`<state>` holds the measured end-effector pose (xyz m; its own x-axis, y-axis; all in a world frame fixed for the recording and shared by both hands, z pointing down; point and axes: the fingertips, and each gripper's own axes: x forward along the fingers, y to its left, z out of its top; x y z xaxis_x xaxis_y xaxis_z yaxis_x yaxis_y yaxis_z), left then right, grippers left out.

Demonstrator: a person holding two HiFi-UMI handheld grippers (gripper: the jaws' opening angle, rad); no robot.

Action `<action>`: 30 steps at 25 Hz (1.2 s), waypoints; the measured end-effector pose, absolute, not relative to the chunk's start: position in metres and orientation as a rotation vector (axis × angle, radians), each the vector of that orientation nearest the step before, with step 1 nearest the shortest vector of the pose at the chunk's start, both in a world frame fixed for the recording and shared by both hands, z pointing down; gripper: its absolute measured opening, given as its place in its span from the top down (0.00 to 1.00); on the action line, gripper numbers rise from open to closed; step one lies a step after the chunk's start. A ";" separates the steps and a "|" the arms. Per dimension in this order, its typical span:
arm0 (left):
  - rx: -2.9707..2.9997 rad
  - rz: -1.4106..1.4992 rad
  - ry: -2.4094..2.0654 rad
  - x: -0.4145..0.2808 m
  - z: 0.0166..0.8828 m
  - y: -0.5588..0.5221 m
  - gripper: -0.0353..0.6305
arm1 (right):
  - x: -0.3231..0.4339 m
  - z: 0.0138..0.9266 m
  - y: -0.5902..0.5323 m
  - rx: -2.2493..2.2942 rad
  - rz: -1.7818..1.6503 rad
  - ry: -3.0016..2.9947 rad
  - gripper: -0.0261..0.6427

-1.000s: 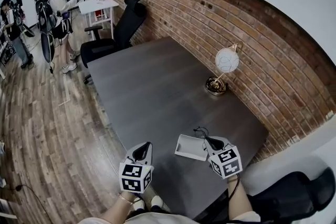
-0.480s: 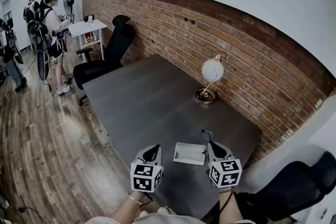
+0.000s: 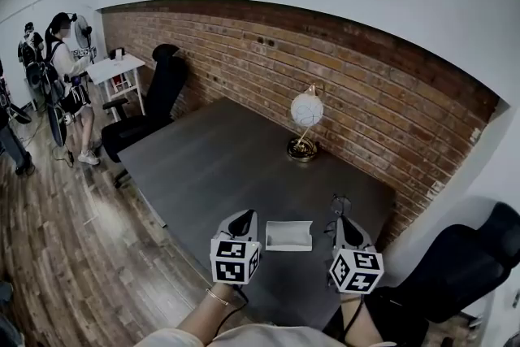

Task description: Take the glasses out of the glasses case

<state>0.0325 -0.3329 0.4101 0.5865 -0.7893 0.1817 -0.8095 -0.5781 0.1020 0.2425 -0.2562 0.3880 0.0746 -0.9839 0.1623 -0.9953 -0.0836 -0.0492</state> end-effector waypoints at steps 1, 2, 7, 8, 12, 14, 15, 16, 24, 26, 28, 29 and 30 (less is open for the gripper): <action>2.647 0.170 -1.340 0.036 0.408 -0.333 0.92 | 0.246 0.386 -0.253 2.266 0.230 -2.069 0.91; 2.653 0.169 -1.336 0.039 0.406 -0.334 0.92 | 0.248 0.385 -0.251 2.281 0.226 -2.062 0.91; 2.661 0.158 -1.327 0.048 0.401 -0.337 0.92 | 0.256 0.381 -0.244 2.322 0.233 -2.040 0.91; 2.665 0.156 -1.326 0.050 0.400 -0.337 0.92 | 0.257 0.380 -0.243 2.329 0.236 -2.039 0.91; 2.680 0.154 -1.327 0.054 0.395 -0.339 0.92 | 0.262 0.381 -0.241 2.344 0.237 -2.023 0.91; 2.681 0.156 -1.328 0.054 0.395 -0.339 0.92 | 0.262 0.381 -0.240 2.350 0.236 -2.018 0.91; 2.681 0.158 -1.328 0.054 0.395 -0.339 0.92 | 0.262 0.380 -0.240 2.355 0.239 -2.019 0.91; 2.682 0.160 -1.328 0.054 0.395 -0.339 0.92 | 0.262 0.379 -0.240 2.362 0.241 -2.022 0.91; 2.684 0.172 -1.320 0.056 0.398 -0.337 0.92 | 0.260 0.376 -0.237 2.364 0.233 -2.040 0.91; 2.686 0.178 -1.313 0.057 0.399 -0.336 0.92 | 0.260 0.375 -0.237 2.364 0.227 -2.042 0.91; 2.684 0.184 -1.308 0.057 0.402 -0.335 0.92 | 0.259 0.375 -0.236 2.364 0.223 -2.042 0.91; 2.683 0.186 -1.306 0.057 0.403 -0.335 0.92 | 0.258 0.375 -0.236 2.364 0.223 -2.042 0.91; 2.681 0.188 -1.305 0.056 0.405 -0.335 0.92 | 0.258 0.376 -0.236 2.363 0.224 -2.042 0.91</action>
